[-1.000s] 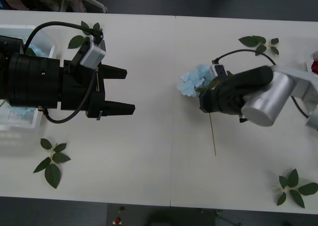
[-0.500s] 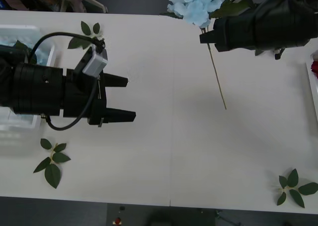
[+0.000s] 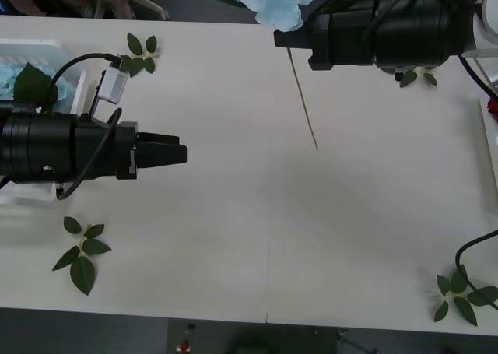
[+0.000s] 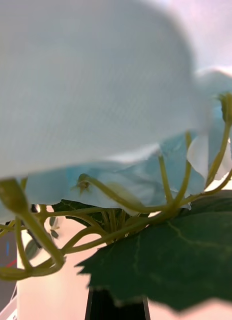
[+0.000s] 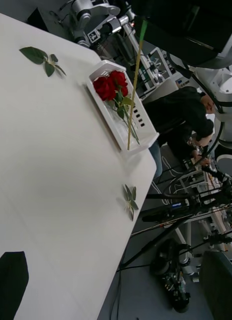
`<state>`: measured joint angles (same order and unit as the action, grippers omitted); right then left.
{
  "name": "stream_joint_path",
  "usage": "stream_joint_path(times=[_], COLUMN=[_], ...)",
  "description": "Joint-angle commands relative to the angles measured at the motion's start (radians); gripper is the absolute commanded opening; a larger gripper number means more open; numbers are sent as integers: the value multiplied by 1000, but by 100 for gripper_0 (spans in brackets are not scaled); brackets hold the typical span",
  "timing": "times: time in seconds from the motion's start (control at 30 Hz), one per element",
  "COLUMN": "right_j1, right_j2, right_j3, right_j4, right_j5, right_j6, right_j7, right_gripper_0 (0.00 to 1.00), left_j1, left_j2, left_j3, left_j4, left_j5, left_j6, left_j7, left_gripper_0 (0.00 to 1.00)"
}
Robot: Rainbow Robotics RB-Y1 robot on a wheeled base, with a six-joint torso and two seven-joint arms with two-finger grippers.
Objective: Put the red flowers into the right box and the blue flowers into the left box
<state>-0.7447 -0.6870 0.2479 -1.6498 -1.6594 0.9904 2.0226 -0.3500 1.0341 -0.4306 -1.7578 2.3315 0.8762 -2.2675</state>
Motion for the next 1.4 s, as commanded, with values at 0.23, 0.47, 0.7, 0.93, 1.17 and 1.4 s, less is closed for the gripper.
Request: stream_joint_path(times=[0.23, 0.47, 0.7, 0.93, 1.17, 1.4], right_j1=[-7, -7, -2, -1, 2, 2], right_j2=[53, 57, 64, 67, 67, 67], right_j3=[-36, -32, -16, -12, -6, -4], right_j4=[-11, -13, -13, -13, -13, -13], right_j5=[-89, -135, -149, -157, -166, -166], right_j6=[19, 34, 36, 37, 37, 37], right_j7=[30, 30, 33, 27, 24, 22], right_gripper_0=[0, 0, 0, 0, 0, 0], left_j1=[-86, -129, -162, -176, -184, -187], left_j2=[-246, -382, -505, -554, -546, -543], left_j3=[3, 3, 4, 4, 4, 4], left_j4=[116, 133, 133, 133, 133, 133], left_j5=[-107, -115, -219, -294, -288, -285], left_j6=[9, -19, -92, -161, -161, -161], left_j7=[-6, -4, -9, -7, -9, -9], left_gripper_0=[100, 100, 100, 0, 0, 0])
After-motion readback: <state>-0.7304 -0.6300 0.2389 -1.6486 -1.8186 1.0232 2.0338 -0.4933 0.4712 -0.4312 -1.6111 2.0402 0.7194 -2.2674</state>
